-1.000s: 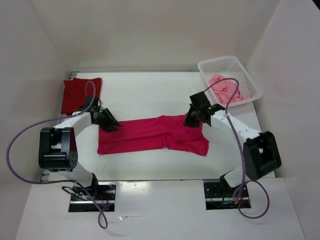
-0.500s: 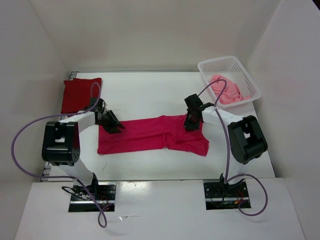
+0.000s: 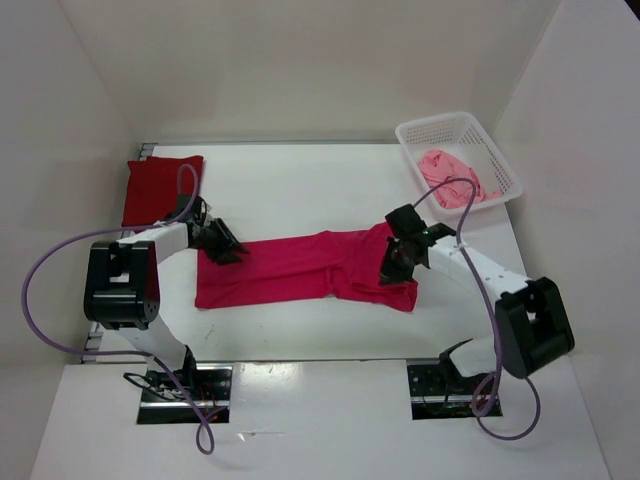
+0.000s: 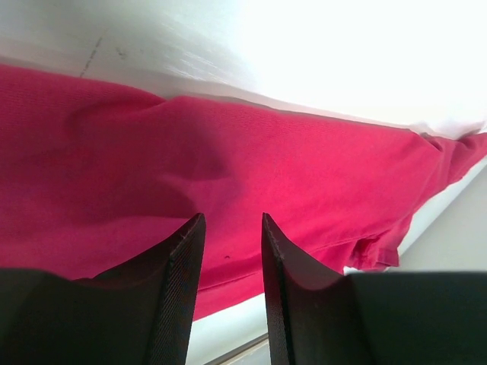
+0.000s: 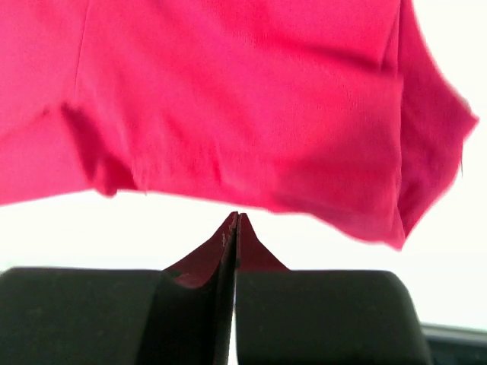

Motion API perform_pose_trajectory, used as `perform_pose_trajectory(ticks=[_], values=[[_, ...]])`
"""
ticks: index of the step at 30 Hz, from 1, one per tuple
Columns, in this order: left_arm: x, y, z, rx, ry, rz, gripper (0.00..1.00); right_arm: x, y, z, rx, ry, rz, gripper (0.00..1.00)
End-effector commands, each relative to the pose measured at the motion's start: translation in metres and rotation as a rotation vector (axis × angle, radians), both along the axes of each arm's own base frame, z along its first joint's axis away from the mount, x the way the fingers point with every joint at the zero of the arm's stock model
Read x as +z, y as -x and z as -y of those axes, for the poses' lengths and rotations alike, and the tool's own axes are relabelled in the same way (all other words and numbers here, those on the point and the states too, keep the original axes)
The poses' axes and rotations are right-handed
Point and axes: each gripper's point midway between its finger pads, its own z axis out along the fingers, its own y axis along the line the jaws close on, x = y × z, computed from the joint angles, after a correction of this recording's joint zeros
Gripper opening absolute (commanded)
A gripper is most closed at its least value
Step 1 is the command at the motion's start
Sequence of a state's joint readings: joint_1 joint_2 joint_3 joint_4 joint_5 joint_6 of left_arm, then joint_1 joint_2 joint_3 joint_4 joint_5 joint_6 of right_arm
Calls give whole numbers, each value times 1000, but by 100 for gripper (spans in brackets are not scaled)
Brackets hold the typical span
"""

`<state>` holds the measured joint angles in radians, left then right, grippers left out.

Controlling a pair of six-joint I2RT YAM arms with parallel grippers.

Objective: Fold and stack the t-shirts
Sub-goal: Fold the other side of the tshirt into a rectangle, then rotate the tshirt 90 degrees

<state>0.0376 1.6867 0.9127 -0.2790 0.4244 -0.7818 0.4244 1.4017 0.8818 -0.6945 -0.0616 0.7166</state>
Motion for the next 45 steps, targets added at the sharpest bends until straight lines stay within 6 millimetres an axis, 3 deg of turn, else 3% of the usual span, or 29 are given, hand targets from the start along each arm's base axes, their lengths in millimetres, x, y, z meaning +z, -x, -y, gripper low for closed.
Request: perform_pose_trajectory(ticks=[1,5,6,8,9,10,12,13,15,16,19,23,24,27,29,31,32,33,34,35,36,38,39,41,42,43,44,45], values=[[14,-6,4,-5,37,47,43,8,29,3,-1,-20,-59,0],[26,-8,5,-10,43,82,43,16,6,2,-33,-17,5,3],[29,-11,5,-10,43,92,43,20,-12,-1,-58,-44,55,3],[31,-10,10,-24,43,90,43,11,-26,-12,-70,-76,64,3],[31,-9,13,-33,44,90,43,11,-43,-16,-105,-106,101,3],[26,-7,19,-49,45,76,43,2,-52,-20,-105,-105,100,1],[19,-2,22,-60,46,52,43,5,-79,-28,-137,-147,161,0],[16,-1,22,-60,46,43,42,-5,-86,-30,-141,-135,155,0],[-1,6,6,-9,48,-12,40,-6,-113,-23,-193,-117,202,0],[-6,6,1,6,58,-22,38,-23,-119,-17,-212,-91,174,0],[-15,10,-24,85,62,-54,37,-36,-141,-1,-267,-65,164,0],[-38,31,-55,207,113,-146,36,-56,-144,15,-334,-28,130,0],[-41,34,-69,259,137,-155,36,-56,-144,15,-334,-28,130,0],[-51,52,-82,324,195,-201,35,-55,-143,16,-354,-21,116,0],[-46,54,-84,337,195,-194,35,-43,-155,9,-344,-38,150,0],[-23,49,-92,350,167,-133,35,-37,-166,-2,-318,-52,153,0],[-23,51,-91,350,170,-144,35,-29,-173,-5,-314,-70,172,0],[-7,45,-94,347,155,-88,35,-29,-180,-14,-300,-79,166,0],[2,42,-94,342,155,-56,35,-32,-184,-15,-300,-78,163,0],[20,38,-93,328,141,-7,35,-51,-184,-18,-293,-76,120,0],[28,35,-92,321,127,15,35,-47,-199,-28,-272,-105,133,0],[55,24,-85,279,99,91,37,-61,-204,-40,-251,-107,86,0],[61,23,-81,261,96,105,38,-70,-219,-44,-251,-106,83,0],[68,24,-63,211,98,123,40,-74,-229,-62,-216,-110,70,0],[72,24,-58,194,97,134,41,-72,-254,-82,-193,-137,96,0],[72,25,-53,178,98,133,41,-70,-267,-88,-176,-145,107,0],[75,26,-45,145,93,148,41,-72,-270,-96,-148,-128,86,0],[77,29,-42,124,87,152,42,-23,-313,-114,-125,-190,213,0]])
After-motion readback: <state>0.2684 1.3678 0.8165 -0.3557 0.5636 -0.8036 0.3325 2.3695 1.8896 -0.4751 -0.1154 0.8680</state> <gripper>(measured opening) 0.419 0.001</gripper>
